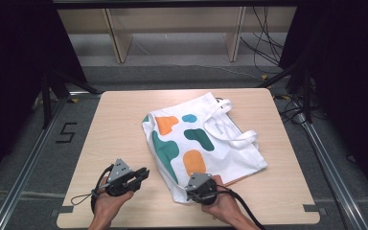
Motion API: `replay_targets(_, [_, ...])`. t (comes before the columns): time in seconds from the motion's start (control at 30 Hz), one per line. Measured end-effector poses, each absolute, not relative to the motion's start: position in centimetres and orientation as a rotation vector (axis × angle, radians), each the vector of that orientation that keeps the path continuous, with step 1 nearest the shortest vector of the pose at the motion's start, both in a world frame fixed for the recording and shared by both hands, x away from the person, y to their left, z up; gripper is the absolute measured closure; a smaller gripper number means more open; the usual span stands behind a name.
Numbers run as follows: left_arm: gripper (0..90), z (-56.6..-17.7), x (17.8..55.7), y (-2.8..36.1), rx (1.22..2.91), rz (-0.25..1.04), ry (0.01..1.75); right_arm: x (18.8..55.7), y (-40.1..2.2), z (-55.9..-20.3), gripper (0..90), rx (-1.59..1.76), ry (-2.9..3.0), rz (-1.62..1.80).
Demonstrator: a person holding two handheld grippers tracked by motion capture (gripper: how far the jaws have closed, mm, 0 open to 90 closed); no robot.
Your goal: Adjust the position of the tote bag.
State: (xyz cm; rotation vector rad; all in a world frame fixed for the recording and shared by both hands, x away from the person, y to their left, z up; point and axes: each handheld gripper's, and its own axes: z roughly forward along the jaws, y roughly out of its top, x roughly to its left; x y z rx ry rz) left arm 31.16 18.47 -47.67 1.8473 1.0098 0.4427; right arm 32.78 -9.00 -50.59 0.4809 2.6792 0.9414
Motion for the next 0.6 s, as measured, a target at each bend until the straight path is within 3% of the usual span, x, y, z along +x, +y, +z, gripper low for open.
replay_targets(0.2, [77.1,-47.9,30.3,19.4,1.819,0.44,1.042,34.4,-4.8,-50.9,86.0,0.504,2.695,1.03])
replay_targets(0.3, [70.4,-48.0,29.9,19.2,1.81,0.41,1.043,34.6,-4.5,-50.3,80.7,0.538,2.692,1.075])
replay_targets(0.53, [42.6,-48.8,28.8,16.4,1.857,0.364,1.061,34.9,-11.2,-46.3,69.4,0.654,2.551,1.161])
replay_targets(0.6, [37.0,-48.8,28.5,15.4,1.87,0.401,1.063,35.0,-13.5,-45.6,65.3,0.711,2.5,1.185])
